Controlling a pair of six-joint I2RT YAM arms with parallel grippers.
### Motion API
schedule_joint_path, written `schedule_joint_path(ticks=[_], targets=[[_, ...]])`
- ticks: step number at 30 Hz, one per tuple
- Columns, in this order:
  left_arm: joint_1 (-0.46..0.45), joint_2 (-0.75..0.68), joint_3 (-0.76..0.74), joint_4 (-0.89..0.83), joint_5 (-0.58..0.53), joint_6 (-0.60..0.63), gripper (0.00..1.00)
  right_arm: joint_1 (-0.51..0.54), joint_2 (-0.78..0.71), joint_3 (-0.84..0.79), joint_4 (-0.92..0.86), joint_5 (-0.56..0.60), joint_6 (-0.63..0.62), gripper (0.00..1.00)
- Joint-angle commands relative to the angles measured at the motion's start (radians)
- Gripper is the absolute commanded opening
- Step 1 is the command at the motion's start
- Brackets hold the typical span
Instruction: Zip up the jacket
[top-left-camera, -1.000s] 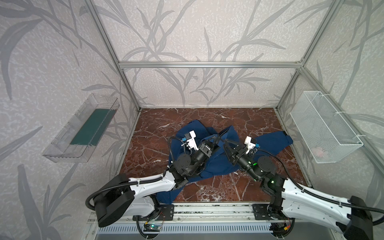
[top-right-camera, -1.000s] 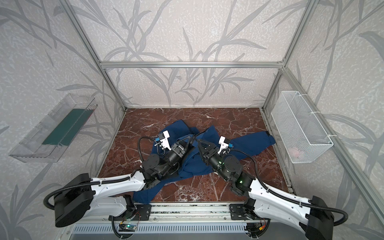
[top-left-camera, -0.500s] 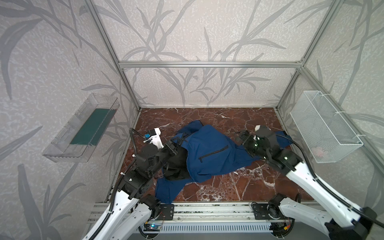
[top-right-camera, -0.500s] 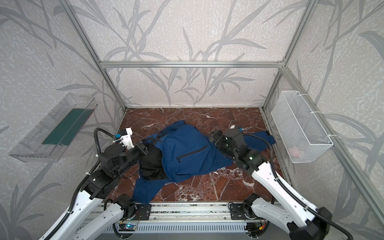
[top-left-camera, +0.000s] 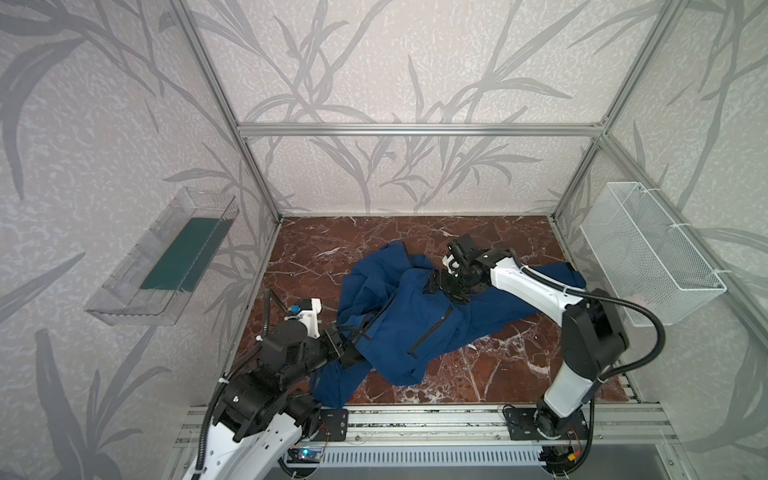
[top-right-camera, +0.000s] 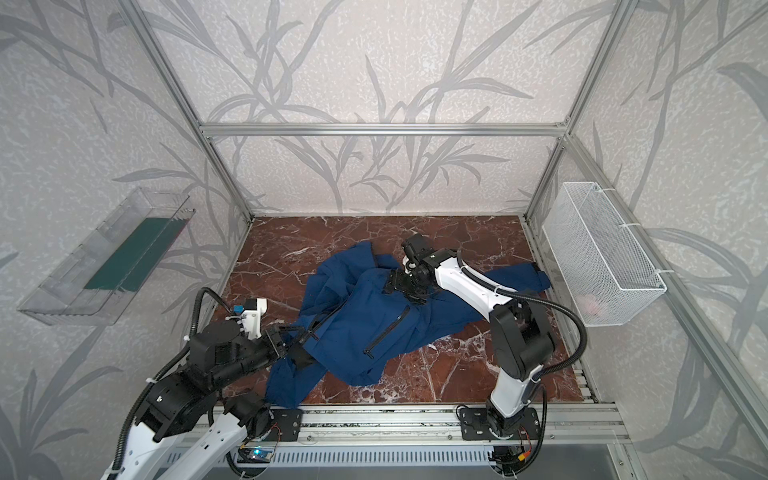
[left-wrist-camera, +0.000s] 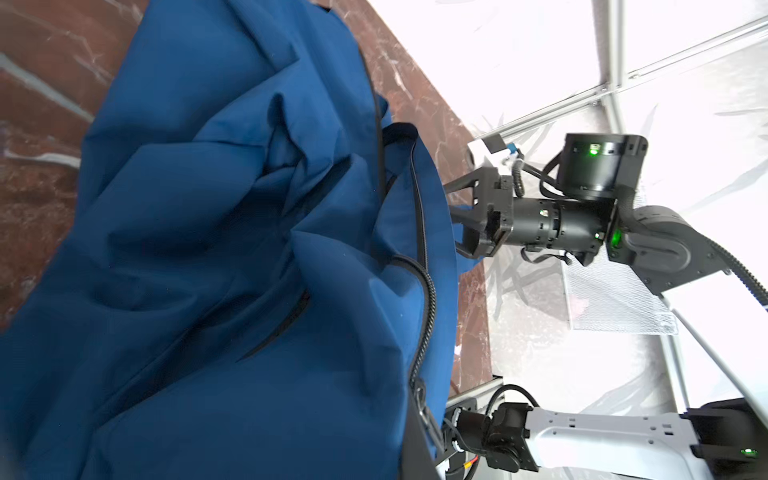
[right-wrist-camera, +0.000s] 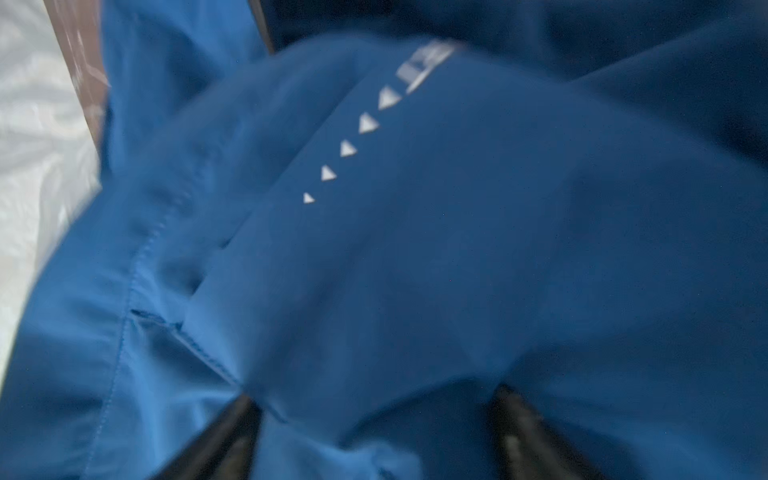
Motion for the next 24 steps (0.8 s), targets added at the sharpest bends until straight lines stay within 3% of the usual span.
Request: schedule_joint_path(ticks=[1, 3, 5, 9, 13, 16, 19, 22, 24], targets=[[0.007, 0.055, 0.014, 0.005, -0.057, -0.034, 0.0, 0.007, -0.003, -0.029, 0.139, -0.138, 0.03, 0.4], [0.009, 0.114, 0.032, 0.046, -0.09, -0.048, 0.0, 0.004, -0.036, -0.049, 0.241, -0.151, 0.067, 0.13], [0.022, 0.193, 0.072, 0.082, -0.083, -0.035, 0.0, -0.001, -0.06, -0.016, 0.247, -0.126, 0.069, 0.0], [0.081, 0.367, 0.194, 0.13, -0.029, 0.04, 0.0, -0.022, -0.109, 0.049, 0.226, -0.055, 0.053, 0.0], [0.283, 0.651, 0.419, 0.294, 0.158, 0.128, 0.0, -0.08, -0.131, 0.172, 0.294, 0.059, 0.04, 0.0], [0.391, 0.94, 0.78, 0.313, 0.265, 0.209, 0.0, -0.112, -0.106, 0.379, 0.289, 0.097, -0.016, 0.0], [0.449, 1.165, 1.114, 0.4, 0.398, 0.114, 0.0, -0.12, -0.032, 0.69, 0.166, 0.152, -0.193, 0.0], [0.455, 1.266, 1.328, 0.431, 0.445, 0.048, 0.0, -0.119, 0.022, 0.972, -0.001, 0.197, -0.31, 0.0], [0.457, 1.265, 1.372, 0.409, 0.443, 0.074, 0.0, -0.108, 0.005, 1.029, -0.068, 0.214, -0.352, 0.0]])
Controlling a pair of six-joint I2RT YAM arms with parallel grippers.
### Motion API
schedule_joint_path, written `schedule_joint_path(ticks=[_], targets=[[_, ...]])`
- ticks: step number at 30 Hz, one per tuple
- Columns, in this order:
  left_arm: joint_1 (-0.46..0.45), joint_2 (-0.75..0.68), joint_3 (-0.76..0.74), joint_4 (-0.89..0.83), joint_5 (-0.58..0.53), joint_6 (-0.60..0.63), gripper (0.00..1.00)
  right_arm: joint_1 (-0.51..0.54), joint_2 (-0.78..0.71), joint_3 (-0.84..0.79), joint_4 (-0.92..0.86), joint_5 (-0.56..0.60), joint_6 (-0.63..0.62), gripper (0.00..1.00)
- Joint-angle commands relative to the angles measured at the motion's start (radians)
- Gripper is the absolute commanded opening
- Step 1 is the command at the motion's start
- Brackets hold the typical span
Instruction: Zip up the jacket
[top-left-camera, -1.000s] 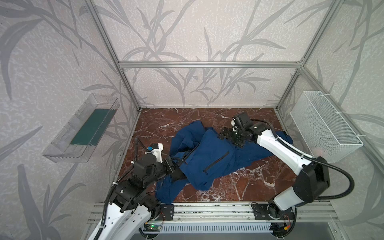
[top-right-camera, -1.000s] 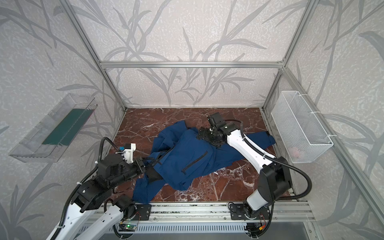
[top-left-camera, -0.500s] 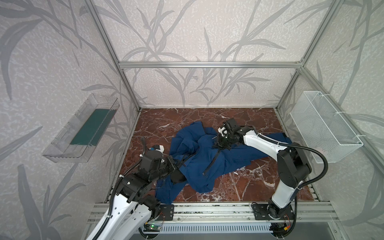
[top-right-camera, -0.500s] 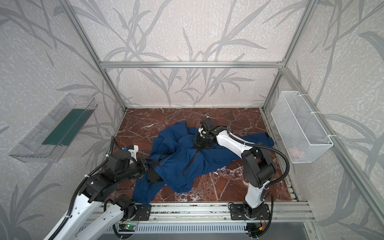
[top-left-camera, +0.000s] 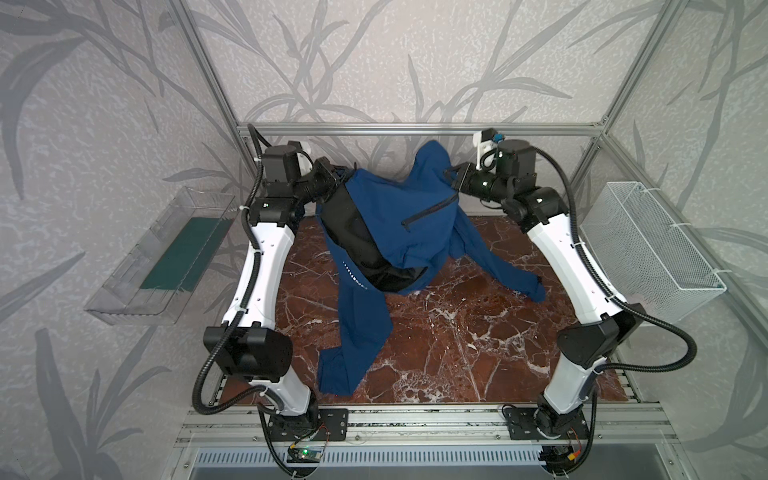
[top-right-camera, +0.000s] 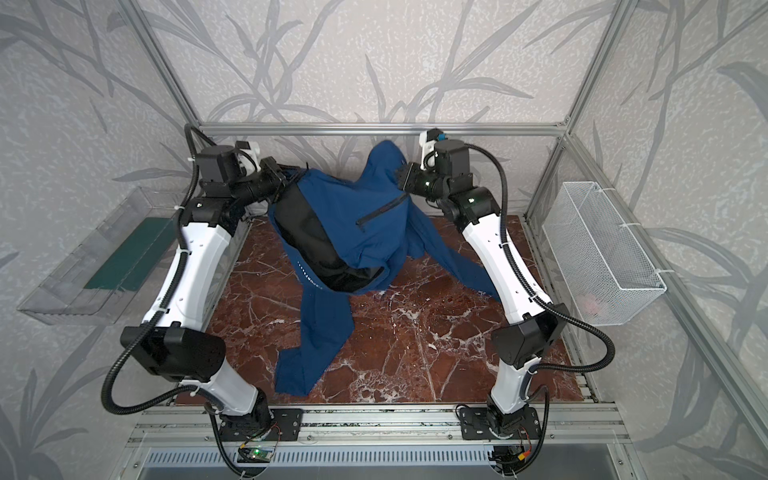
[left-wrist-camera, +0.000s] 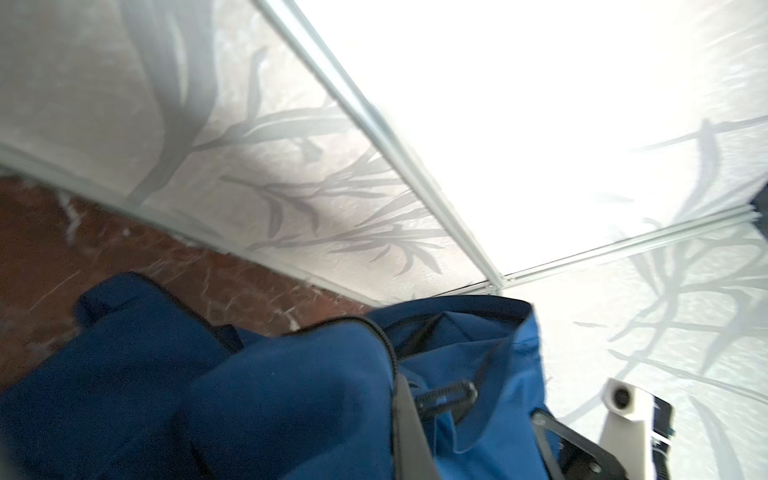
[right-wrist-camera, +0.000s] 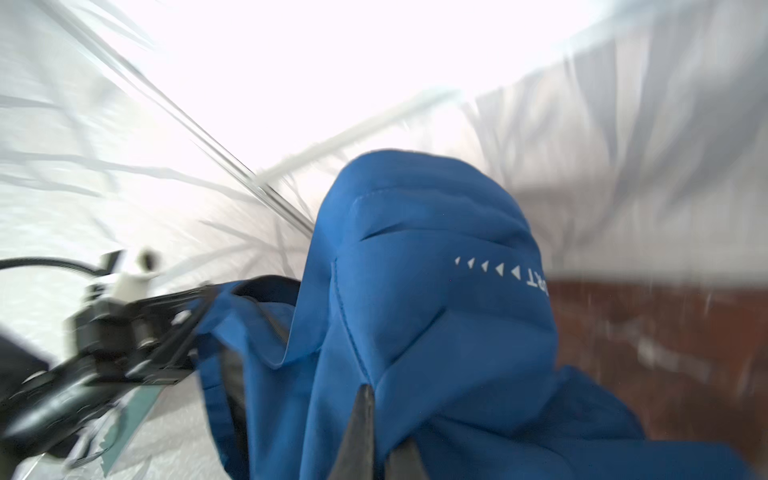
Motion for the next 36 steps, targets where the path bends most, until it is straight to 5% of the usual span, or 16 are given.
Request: schedule_joint_path(ticks=[1, 3, 6, 9, 10, 12, 13, 16, 20, 24, 36], targets=[[0.003, -0.051, 0.086, 0.024, 0.094, 0.007, 0.0, 0.035, -0.056, 0.074, -0.166, 0.078, -0.17, 0.0], [0.021, -0.108, 0.017, 0.029, 0.098, 0.021, 0.0, 0.096, -0.185, -0.089, -0.151, 0.184, -0.213, 0.0], [0.047, -0.239, -0.139, -0.009, 0.116, 0.093, 0.0, 0.248, -0.503, -0.604, 0.085, 0.438, -0.201, 0.0], [0.077, -0.362, -0.337, -0.187, 0.122, 0.222, 0.0, 0.284, -0.767, -1.059, 0.12, 0.473, 0.037, 0.0], [0.084, -0.406, -0.438, -0.199, 0.127, 0.238, 0.0, 0.288, -0.823, -1.148, 0.099, 0.451, 0.081, 0.07], [0.093, -0.488, -0.654, -0.192, 0.166, 0.244, 0.0, 0.322, -0.917, -1.318, 0.038, 0.437, 0.198, 0.49], [0.093, -0.516, -0.733, -0.204, 0.174, 0.256, 0.0, 0.343, -0.946, -1.359, 0.0, 0.443, 0.227, 0.6], [0.095, -0.612, -0.948, -0.24, 0.158, 0.302, 0.0, 0.357, -0.966, -1.369, -0.276, 0.491, 0.328, 0.73], [0.097, -0.737, -1.084, -0.308, 0.09, 0.311, 0.0, 0.356, -1.0, -1.341, -0.493, 0.488, 0.357, 0.76], [0.098, -0.777, -1.12, -0.354, 0.073, 0.326, 0.0, 0.356, -1.036, -1.348, -0.362, 0.409, 0.3, 0.75], [0.1, -0.878, -1.188, -0.309, 0.123, 0.285, 0.0, 0.562, -0.384, -0.914, -0.117, 0.161, 0.1, 0.67]])
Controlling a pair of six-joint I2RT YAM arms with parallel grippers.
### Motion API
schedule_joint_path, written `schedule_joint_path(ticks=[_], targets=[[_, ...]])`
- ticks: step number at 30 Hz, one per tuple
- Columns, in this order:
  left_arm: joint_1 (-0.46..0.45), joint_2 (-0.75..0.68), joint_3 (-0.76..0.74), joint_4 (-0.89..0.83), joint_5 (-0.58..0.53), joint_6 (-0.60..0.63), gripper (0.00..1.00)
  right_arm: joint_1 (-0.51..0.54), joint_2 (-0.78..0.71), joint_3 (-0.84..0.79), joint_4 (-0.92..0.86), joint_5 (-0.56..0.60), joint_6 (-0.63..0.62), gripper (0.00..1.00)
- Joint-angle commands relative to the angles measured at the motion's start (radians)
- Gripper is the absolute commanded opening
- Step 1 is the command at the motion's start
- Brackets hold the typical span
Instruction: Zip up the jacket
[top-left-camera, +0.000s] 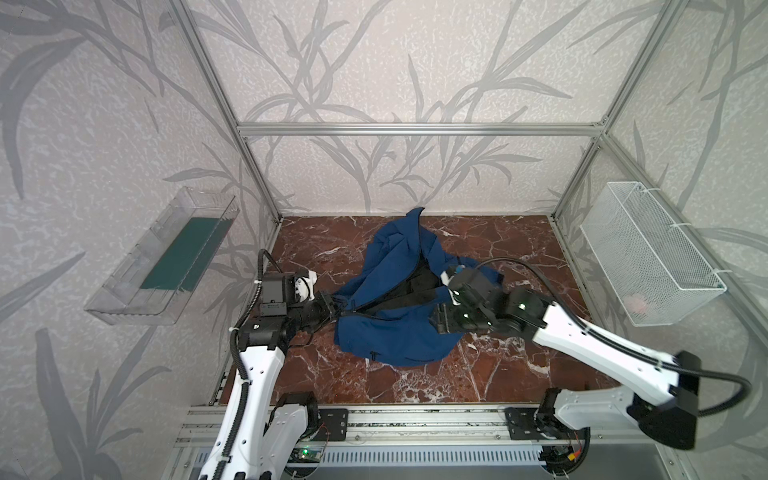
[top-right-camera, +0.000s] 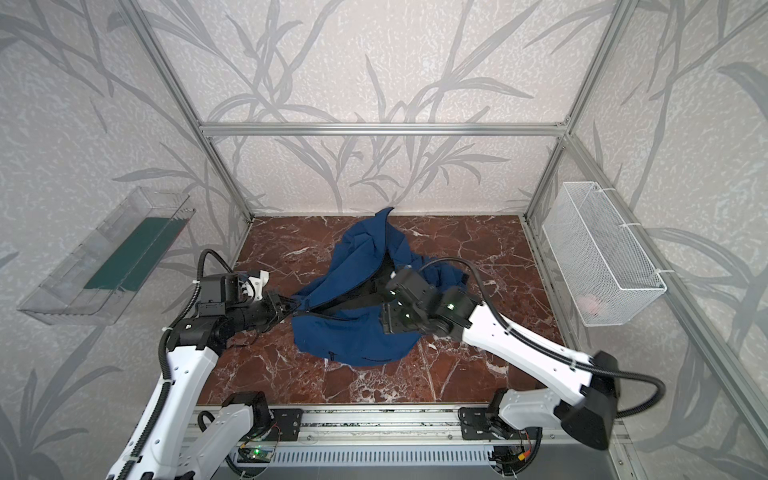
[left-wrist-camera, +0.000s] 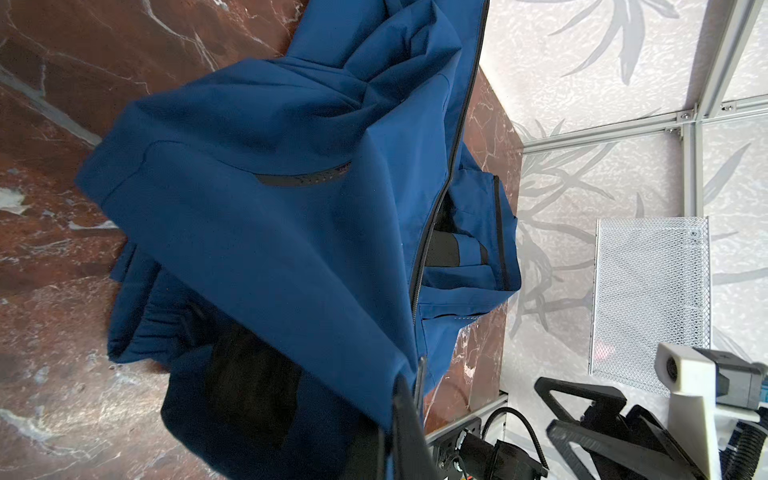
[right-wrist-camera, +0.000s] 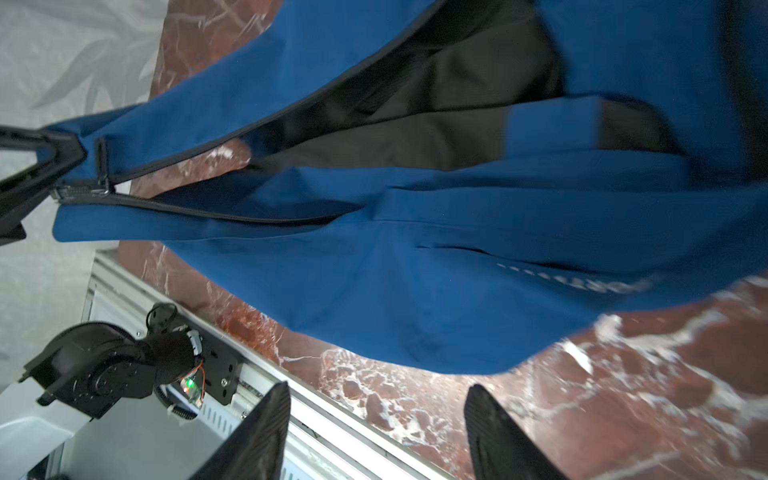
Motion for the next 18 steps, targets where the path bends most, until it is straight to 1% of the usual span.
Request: schedule_joint_path(ticks=[1, 5, 7, 8, 9, 13, 15, 18], targets=[[0.007, -0.03, -0.018, 0.017, 0.024, -0.006, 0.0, 0.019, 0.096, 0.105, 0.133, -0.13, -0.068, 0.65], [0.007, -0.051, -0.048, 0.052, 0.035, -0.031, 0.0, 0.033, 0.25, 0.183, 0.313, -0.29, 0.049, 0.6], [0.006, -0.055, -0.051, 0.043, 0.032, -0.024, 0.0, 0.049, 0.314, 0.211, 0.374, -0.315, 0.078, 0.58], [0.006, -0.055, -0.054, 0.042, 0.035, -0.023, 0.0, 0.082, 0.35, 0.234, 0.386, -0.324, 0.075, 0.56], [0.007, -0.057, -0.059, 0.043, 0.037, -0.024, 0.0, 0.088, 0.379, 0.252, 0.389, -0.327, 0.071, 0.55], [0.008, -0.066, -0.079, 0.067, 0.057, -0.044, 0.0, 0.09, 0.472, 0.352, 0.39, -0.381, 0.041, 0.49], [0.009, -0.072, -0.082, 0.064, 0.059, -0.044, 0.0, 0.09, 0.513, 0.405, 0.363, -0.389, 0.039, 0.48], [0.008, -0.083, -0.086, 0.058, 0.06, -0.044, 0.0, 0.09, 0.537, 0.415, 0.391, -0.401, 0.069, 0.46]])
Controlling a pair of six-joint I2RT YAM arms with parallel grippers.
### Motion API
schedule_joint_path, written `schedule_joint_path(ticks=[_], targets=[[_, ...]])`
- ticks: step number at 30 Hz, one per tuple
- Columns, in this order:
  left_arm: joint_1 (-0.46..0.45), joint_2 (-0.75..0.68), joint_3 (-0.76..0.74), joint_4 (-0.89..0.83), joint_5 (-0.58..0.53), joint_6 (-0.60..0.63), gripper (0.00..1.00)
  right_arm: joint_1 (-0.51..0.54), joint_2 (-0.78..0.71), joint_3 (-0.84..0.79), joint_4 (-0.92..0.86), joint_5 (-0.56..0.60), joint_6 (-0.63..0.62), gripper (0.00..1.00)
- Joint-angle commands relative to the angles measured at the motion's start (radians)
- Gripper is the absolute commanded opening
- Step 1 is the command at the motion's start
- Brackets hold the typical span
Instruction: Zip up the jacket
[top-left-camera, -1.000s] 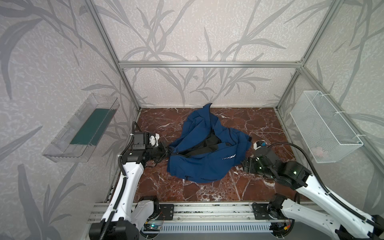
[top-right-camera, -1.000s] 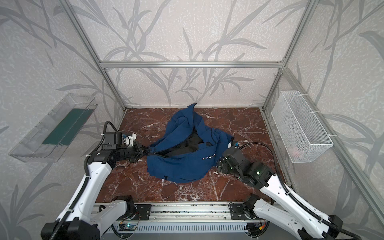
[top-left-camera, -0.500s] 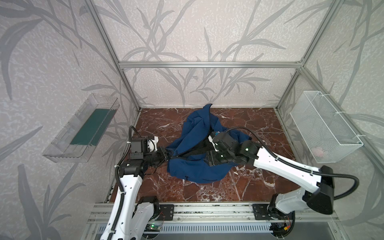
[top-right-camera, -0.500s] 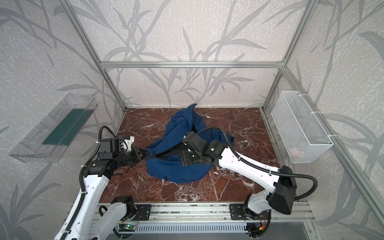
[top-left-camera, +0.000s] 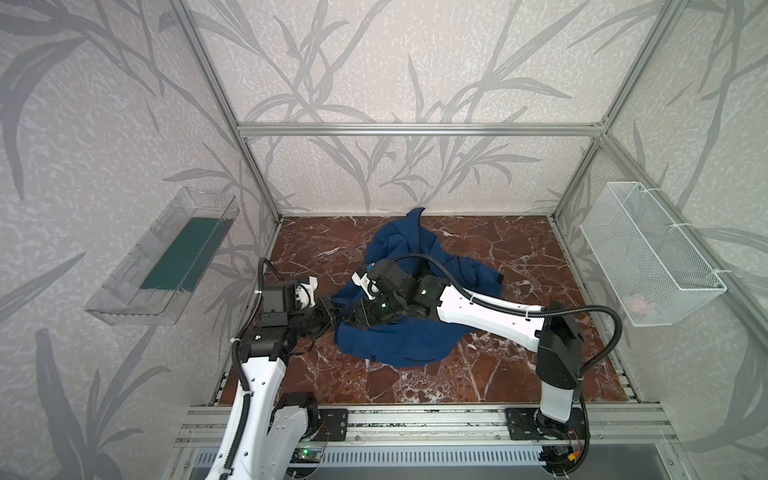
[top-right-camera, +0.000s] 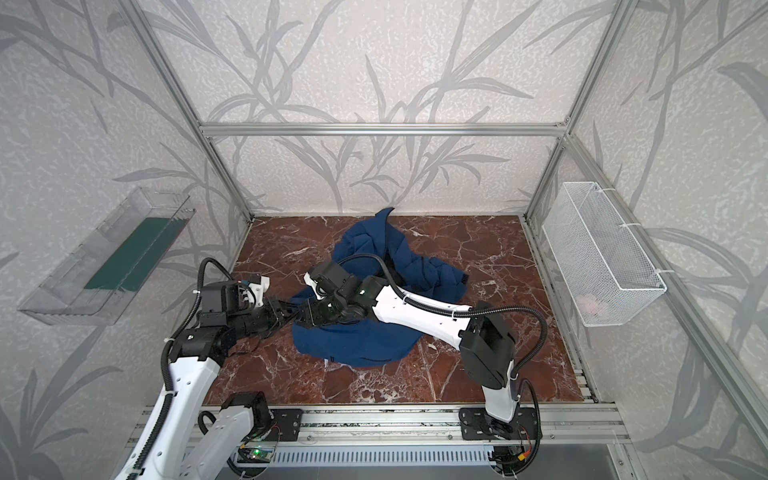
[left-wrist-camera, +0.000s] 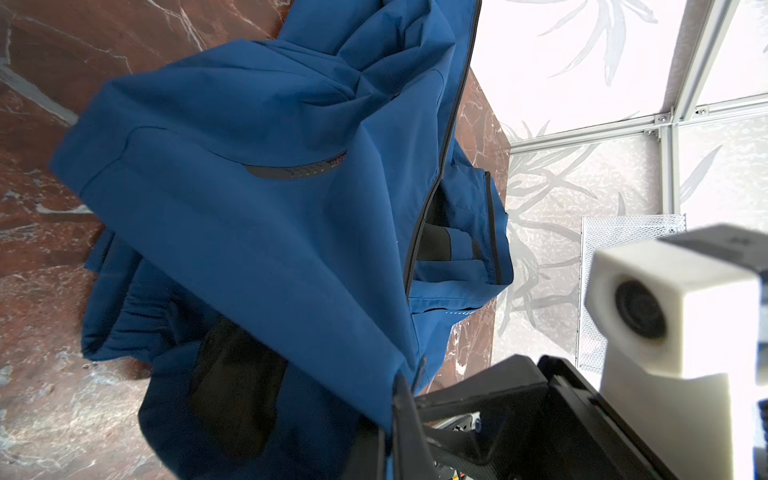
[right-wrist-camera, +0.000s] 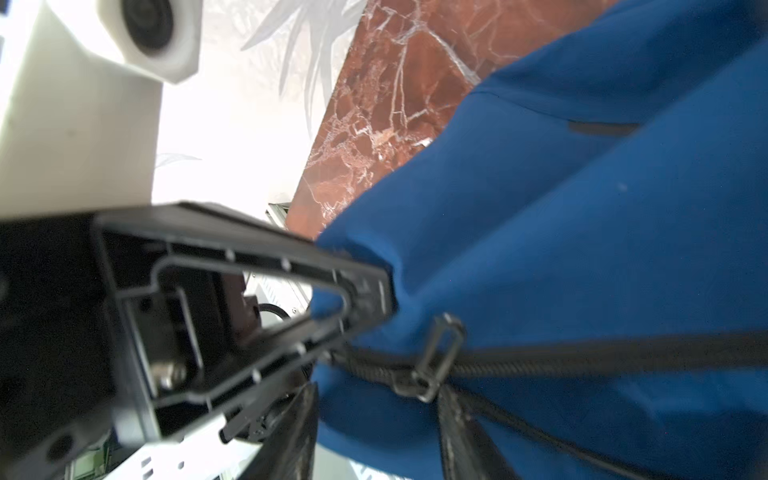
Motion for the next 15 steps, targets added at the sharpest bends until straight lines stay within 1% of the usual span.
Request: schedule_joint_path(ticks=[1, 3, 7, 12, 15], targets=[[0.005, -0.025, -0.017, 0.004, 0.03, -0.004, 0.0, -0.004, 0.002, 0.026, 0.05, -0.04, 0.025, 0.45], [0.004, -0.028, -0.024, 0.007, 0.029, -0.007, 0.0, -0.004, -0.008, 0.011, 0.052, -0.025, 0.032, 0.45], [0.004, -0.029, -0.031, 0.026, 0.033, -0.018, 0.0, -0.01, -0.021, 0.002, -0.003, 0.025, 0.017, 0.46], [0.004, -0.032, -0.022, 0.02, 0.036, -0.014, 0.0, -0.03, -0.025, -0.009, 0.02, 0.015, 0.013, 0.45], [0.004, -0.04, -0.026, 0.02, 0.039, -0.017, 0.0, -0.031, -0.013, 0.01, 0.013, 0.002, 0.013, 0.42]])
